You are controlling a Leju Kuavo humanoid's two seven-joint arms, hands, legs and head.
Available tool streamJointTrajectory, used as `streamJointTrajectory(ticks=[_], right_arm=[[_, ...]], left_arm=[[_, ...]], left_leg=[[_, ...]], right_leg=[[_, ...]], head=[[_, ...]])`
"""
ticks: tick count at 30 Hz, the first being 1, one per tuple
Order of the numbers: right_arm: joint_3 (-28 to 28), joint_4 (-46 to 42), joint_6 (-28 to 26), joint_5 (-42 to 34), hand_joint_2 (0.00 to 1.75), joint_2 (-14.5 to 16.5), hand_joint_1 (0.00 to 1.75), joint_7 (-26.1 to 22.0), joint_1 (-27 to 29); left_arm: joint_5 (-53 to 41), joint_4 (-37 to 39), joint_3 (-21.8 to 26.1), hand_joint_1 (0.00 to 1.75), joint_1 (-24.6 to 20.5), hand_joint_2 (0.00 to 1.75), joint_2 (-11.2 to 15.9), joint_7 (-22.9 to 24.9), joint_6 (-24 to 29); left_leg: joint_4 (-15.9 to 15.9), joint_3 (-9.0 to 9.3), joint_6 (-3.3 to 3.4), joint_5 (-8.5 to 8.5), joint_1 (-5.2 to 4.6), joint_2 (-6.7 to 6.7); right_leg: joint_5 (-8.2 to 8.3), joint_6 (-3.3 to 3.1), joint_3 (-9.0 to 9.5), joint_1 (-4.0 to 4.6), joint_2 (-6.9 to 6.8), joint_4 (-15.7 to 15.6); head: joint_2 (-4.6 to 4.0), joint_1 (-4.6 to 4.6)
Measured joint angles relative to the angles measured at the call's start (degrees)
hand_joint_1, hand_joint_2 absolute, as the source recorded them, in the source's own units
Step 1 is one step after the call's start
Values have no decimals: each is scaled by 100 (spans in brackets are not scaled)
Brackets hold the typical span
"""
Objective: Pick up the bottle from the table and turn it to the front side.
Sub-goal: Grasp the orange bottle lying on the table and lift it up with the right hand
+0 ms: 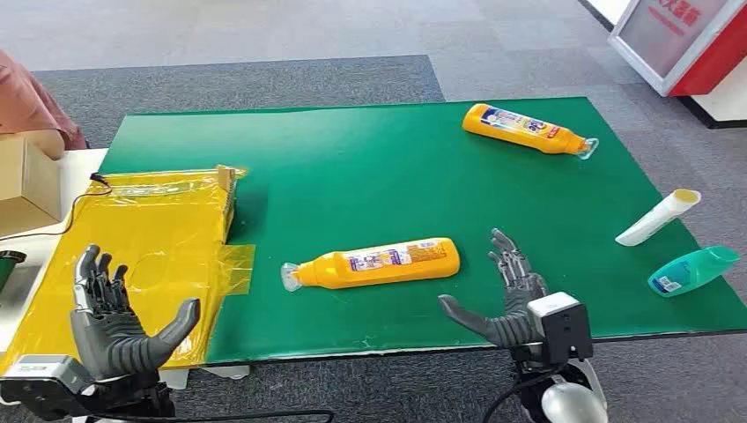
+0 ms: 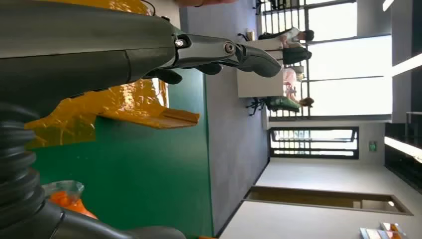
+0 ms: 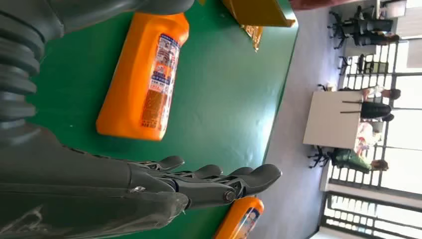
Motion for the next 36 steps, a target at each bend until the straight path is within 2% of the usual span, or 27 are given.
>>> streamJointTrajectory(ticks=[10,16,18,21,25,28,32,36], right_arm=[[-209,-272,890,-1124,175,-81,0,-272,264],[-281,-273,858,-820,175,-101,0,-282,157],[-266,-257,684,-288,175,-106,0,-157,50],[-169,-165,319,1107,175,-185,0,389,-181],[116,184,29,2991,175,-365,0,1241,-568],[460,495,-14,4197,175,-447,0,1774,-909],[948,898,125,5028,175,-563,0,2198,-1339],[1368,1422,289,5348,175,-642,0,2317,-1844]], left_arm=[[4,140,-270,0,-86,175,61,70,309],[-16,148,-317,0,50,175,152,123,485],[-84,128,-315,0,114,175,211,188,506],[-179,24,-314,0,199,175,303,277,374],[-217,-212,-334,0,235,175,395,433,-201],[-239,-257,-404,0,64,175,435,599,-790],[-344,-244,-481,0,-304,175,450,683,-1375],[-387,-149,-626,0,-873,175,458,706,-1713]], left_leg=[[0,0,1,-3,1,0],[0,0,1,-2,1,0],[0,0,1,-2,1,0],[0,0,2,-1,1,1],[0,0,7,5,0,1],[0,0,5,12,0,0],[0,-1,4,19,1,0],[0,0,4,25,1,-1]], right_leg=[[-1,0,0,0,0,-1],[-1,0,2,1,0,-1],[-1,0,2,1,0,-1],[-1,0,3,1,0,-1],[2,3,4,1,-1,-1],[7,4,3,0,-1,-1],[13,7,3,1,-1,0],[21,7,3,1,-1,0]], head=[[0,1],[0,2],[0,2],[0,1],[0,2],[0,1],[0,1],[0,1]])
